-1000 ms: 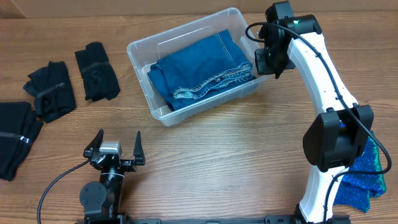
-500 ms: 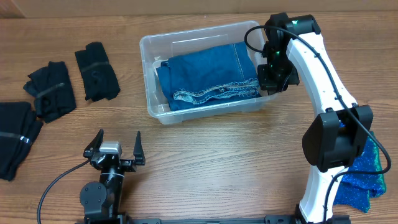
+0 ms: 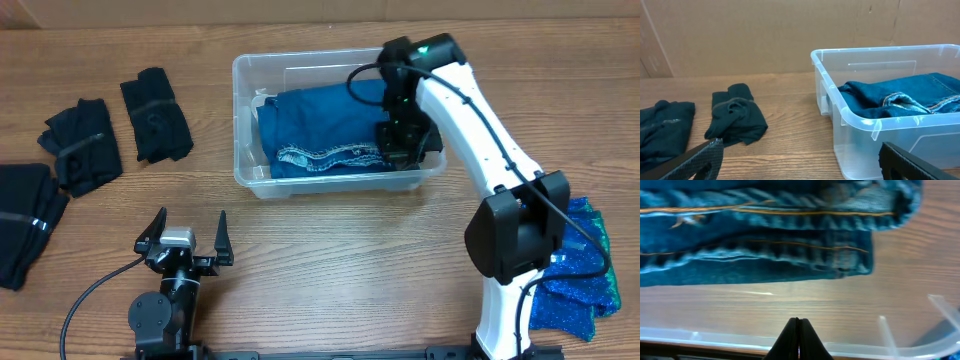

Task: Pack container
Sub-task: 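Press and tuck the jeans flat inside the container with the right gripper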

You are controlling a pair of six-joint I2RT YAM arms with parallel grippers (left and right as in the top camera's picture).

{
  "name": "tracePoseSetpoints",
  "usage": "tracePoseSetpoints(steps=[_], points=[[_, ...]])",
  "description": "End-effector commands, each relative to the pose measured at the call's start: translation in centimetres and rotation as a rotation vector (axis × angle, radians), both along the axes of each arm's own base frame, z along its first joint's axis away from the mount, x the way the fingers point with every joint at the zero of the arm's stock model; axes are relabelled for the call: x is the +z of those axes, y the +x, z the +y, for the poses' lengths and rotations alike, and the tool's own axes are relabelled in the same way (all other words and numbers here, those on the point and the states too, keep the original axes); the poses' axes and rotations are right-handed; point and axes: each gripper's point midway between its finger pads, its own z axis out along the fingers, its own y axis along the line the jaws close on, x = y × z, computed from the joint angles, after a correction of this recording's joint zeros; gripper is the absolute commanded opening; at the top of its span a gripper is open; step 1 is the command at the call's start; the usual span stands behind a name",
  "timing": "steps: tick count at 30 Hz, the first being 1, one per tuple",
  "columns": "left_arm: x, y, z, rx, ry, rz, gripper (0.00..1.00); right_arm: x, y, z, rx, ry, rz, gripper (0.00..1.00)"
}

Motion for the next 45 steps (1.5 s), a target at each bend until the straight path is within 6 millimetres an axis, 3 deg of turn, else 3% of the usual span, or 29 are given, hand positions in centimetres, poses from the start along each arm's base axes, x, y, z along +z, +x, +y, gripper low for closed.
tracePoseSetpoints(steps=[1,8,12,16,20,26,29,38,41,45], points=[[0.0,0.0,0.3,0.013,0.020,-0.006,1.00,0.8,-0.4,1.1,-0.027,0.032,-0.002,0.04],[0.0,0.0,0.3,0.013,0.020,-0.006,1.00,0.8,-1.0,2.4,0.002,0.046,0.003,0.04],[0.0,0.0,0.3,0.013,0.020,-0.006,1.00,0.9,1.0,3.5,0.012,0.086,-0.083,0.04],[0.0,0.0,0.3,0.013,0.020,-0.006,1.00,1.3,3.7,6.9,0.083,0.225,-0.209,0.04],[0.0,0.0,0.3,0.013,0.020,-0.006,1.00,1.8,5.0,9.9,0.133,0.300,-0.294,0.04],[0.0,0.0,0.3,0.013,0.020,-0.006,1.00,0.0,3.2,15.1,0.278,0.333,-0.321,0.04],[0.0,0.0,0.3,0.013,0.020,-0.006,1.00,-2.2,2.5,16.7,0.315,0.322,-0.304,0.04],[0.0,0.0,0.3,0.013,0.020,-0.006,1.00,-9.1,1.5,17.2,0.329,0.263,-0.183,0.04],[0.0,0.0,0.3,0.013,0.020,-0.006,1.00,-8.9,1.9,17.2,0.325,0.268,-0.194,0.04],[0.0,0.0,0.3,0.013,0.020,-0.006,1.00,-6.5,3.3,17.2,0.311,0.285,-0.234,0.04]])
